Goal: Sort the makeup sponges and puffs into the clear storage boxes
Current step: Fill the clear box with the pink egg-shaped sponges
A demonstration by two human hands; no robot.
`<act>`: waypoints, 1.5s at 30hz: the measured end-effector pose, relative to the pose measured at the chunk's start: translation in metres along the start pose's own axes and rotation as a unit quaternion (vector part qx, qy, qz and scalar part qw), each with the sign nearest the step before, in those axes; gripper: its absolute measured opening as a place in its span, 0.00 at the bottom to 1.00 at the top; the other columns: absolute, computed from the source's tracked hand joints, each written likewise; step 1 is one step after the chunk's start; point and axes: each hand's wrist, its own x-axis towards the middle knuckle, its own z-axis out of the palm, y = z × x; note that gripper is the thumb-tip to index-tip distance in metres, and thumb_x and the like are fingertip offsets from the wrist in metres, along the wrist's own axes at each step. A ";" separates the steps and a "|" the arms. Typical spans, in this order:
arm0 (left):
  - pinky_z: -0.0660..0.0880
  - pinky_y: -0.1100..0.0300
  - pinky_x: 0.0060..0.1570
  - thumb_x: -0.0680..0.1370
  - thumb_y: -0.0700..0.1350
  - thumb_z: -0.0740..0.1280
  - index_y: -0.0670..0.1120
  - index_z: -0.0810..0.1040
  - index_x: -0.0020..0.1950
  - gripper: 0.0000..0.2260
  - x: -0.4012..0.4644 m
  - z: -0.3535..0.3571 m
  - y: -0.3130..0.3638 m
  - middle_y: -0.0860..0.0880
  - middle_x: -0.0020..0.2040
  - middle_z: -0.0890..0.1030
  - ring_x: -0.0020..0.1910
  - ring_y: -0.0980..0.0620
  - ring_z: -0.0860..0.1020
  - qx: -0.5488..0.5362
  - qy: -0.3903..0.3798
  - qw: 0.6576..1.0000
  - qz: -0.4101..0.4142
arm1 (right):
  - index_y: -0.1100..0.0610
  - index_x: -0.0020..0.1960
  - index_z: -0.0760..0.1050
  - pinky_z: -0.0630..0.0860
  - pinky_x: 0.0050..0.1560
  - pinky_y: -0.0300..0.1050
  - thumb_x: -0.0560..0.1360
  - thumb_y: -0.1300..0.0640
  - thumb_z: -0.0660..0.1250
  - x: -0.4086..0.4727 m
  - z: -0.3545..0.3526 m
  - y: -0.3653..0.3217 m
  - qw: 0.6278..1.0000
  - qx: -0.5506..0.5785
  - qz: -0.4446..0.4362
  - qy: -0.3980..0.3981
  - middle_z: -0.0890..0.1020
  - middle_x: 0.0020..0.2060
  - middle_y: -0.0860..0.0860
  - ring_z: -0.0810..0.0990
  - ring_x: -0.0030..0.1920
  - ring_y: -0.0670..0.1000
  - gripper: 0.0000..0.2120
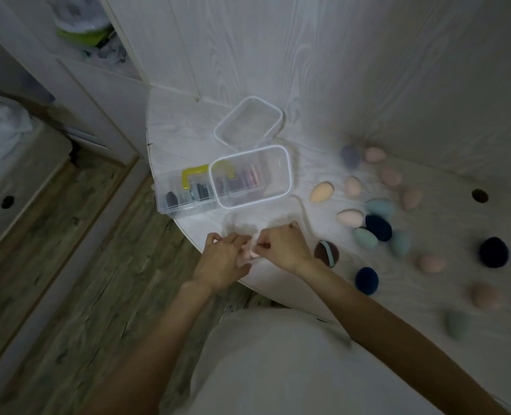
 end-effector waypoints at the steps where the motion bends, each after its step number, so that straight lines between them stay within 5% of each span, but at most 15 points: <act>1: 0.56 0.57 0.59 0.74 0.53 0.65 0.51 0.66 0.70 0.25 0.000 0.002 0.000 0.51 0.66 0.73 0.60 0.51 0.73 0.010 -0.003 1.000 0.003 | 0.53 0.39 0.79 0.70 0.55 0.50 0.75 0.49 0.62 0.000 0.000 0.001 1.000 0.011 -0.002 -0.007 0.82 0.36 0.49 0.78 0.40 0.49 0.12; 5: 0.57 0.55 0.56 0.75 0.55 0.63 0.53 0.67 0.69 0.23 0.005 0.006 0.000 0.52 0.65 0.74 0.61 0.49 0.71 0.022 -0.012 0.999 0.033 | 0.56 0.46 0.81 0.74 0.53 0.48 0.77 0.53 0.62 -0.008 -0.017 0.012 0.993 0.111 0.000 -0.034 0.84 0.42 0.50 0.79 0.43 0.49 0.11; 8: 0.54 0.56 0.54 0.76 0.59 0.62 0.54 0.69 0.67 0.21 0.010 0.006 -0.005 0.53 0.63 0.75 0.60 0.51 0.71 0.019 -0.019 0.998 0.054 | 0.56 0.48 0.81 0.73 0.45 0.37 0.77 0.57 0.64 -0.018 -0.031 0.039 0.965 0.216 0.079 0.123 0.84 0.43 0.48 0.79 0.43 0.46 0.07; 11: 0.53 0.57 0.53 0.75 0.58 0.63 0.53 0.71 0.65 0.20 0.013 0.007 -0.001 0.53 0.61 0.76 0.59 0.51 0.72 0.015 -0.010 0.998 0.064 | 0.56 0.55 0.78 0.68 0.54 0.42 0.74 0.62 0.64 -0.022 -0.036 0.091 0.957 0.025 0.172 0.233 0.82 0.52 0.53 0.76 0.51 0.52 0.11; 13: 0.52 0.57 0.53 0.75 0.58 0.64 0.52 0.71 0.64 0.20 0.014 0.006 0.002 0.52 0.60 0.77 0.59 0.50 0.72 0.008 -0.007 0.998 0.060 | 0.55 0.62 0.74 0.64 0.60 0.51 0.72 0.62 0.66 -0.023 -0.038 0.119 0.956 -0.098 0.209 0.182 0.77 0.58 0.56 0.71 0.57 0.59 0.19; 17: 0.52 0.57 0.52 0.74 0.61 0.63 0.53 0.69 0.64 0.21 0.014 0.005 0.000 0.53 0.60 0.75 0.58 0.52 0.72 0.009 -0.029 0.998 0.057 | 0.55 0.69 0.67 0.64 0.59 0.53 0.72 0.58 0.66 -0.021 -0.038 0.139 0.957 -0.198 0.186 0.106 0.75 0.59 0.61 0.70 0.57 0.61 0.26; 20: 0.54 0.56 0.55 0.74 0.63 0.62 0.54 0.69 0.64 0.22 0.013 0.003 0.000 0.54 0.61 0.74 0.59 0.52 0.72 0.007 -0.040 0.998 0.056 | 0.56 0.63 0.72 0.65 0.55 0.51 0.73 0.57 0.65 -0.024 -0.050 0.131 0.955 -0.195 0.166 0.149 0.77 0.56 0.59 0.72 0.54 0.60 0.19; 23: 0.53 0.56 0.56 0.74 0.64 0.61 0.54 0.71 0.63 0.22 0.015 0.003 0.001 0.54 0.60 0.75 0.58 0.53 0.72 -0.007 -0.030 0.998 0.051 | 0.56 0.57 0.75 0.68 0.51 0.50 0.71 0.59 0.67 -0.030 -0.062 0.099 0.963 -0.036 0.119 0.241 0.78 0.52 0.56 0.75 0.50 0.57 0.15; 26: 0.53 0.56 0.56 0.74 0.64 0.61 0.53 0.72 0.63 0.22 0.015 0.005 0.002 0.55 0.60 0.75 0.57 0.53 0.73 -0.002 -0.021 0.998 0.055 | 0.54 0.55 0.73 0.74 0.47 0.48 0.71 0.59 0.68 -0.032 -0.063 0.057 0.982 0.120 0.024 0.142 0.78 0.51 0.49 0.76 0.48 0.50 0.12; 29: 0.54 0.56 0.55 0.74 0.64 0.60 0.52 0.72 0.62 0.23 0.014 0.006 0.004 0.54 0.60 0.75 0.57 0.51 0.73 0.008 -0.015 0.999 0.050 | 0.54 0.53 0.71 0.73 0.42 0.47 0.73 0.57 0.66 -0.020 -0.052 0.037 0.999 0.023 -0.044 -0.009 0.78 0.49 0.50 0.77 0.46 0.53 0.10; 33: 0.60 0.54 0.55 0.75 0.62 0.61 0.52 0.72 0.63 0.21 0.011 0.007 0.009 0.52 0.60 0.75 0.57 0.50 0.74 0.016 -0.015 0.999 0.032 | 0.55 0.54 0.72 0.70 0.40 0.47 0.73 0.58 0.66 0.004 -0.036 0.034 0.992 -0.062 -0.036 -0.107 0.77 0.49 0.53 0.76 0.44 0.56 0.10; 40: 0.63 0.56 0.59 0.75 0.58 0.64 0.50 0.70 0.67 0.23 0.011 0.005 0.012 0.50 0.62 0.74 0.59 0.49 0.72 -0.016 -0.008 1.000 0.023 | 0.54 0.58 0.76 0.71 0.48 0.41 0.75 0.66 0.61 0.009 -0.043 0.036 0.985 -0.017 -0.021 -0.173 0.77 0.55 0.54 0.76 0.49 0.52 0.15; 45: 0.69 0.55 0.60 0.75 0.49 0.66 0.48 0.61 0.73 0.28 0.011 0.006 0.028 0.49 0.69 0.67 0.66 0.48 0.67 -0.115 -0.034 0.993 0.017 | 0.54 0.56 0.77 0.74 0.50 0.43 0.77 0.59 0.63 0.001 -0.038 0.040 0.992 -0.001 -0.019 -0.121 0.80 0.53 0.53 0.79 0.50 0.52 0.09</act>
